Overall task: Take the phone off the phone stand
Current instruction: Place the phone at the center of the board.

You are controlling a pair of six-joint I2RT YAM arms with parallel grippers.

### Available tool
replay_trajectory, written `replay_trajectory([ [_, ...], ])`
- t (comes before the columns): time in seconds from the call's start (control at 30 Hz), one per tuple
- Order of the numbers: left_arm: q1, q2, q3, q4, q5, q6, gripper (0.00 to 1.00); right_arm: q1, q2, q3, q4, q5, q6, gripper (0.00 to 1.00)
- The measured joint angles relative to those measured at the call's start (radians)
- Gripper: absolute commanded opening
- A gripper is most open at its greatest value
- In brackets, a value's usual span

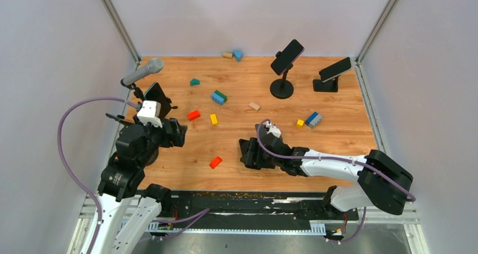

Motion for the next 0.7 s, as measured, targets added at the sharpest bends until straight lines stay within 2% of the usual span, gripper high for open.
replay_trajectory([
  [0.47,0.0,0.0,-0.003,0.0,-0.007,0.0,1.0,0.103,0.193,0.29,-0.288,0.155,-0.137,0.0],
  [0.7,0.0,0.0,-0.004,0.0,-0.008,0.0,1.0,0.136,0.38,0.507,-0.468,0.211,-0.159,0.11],
])
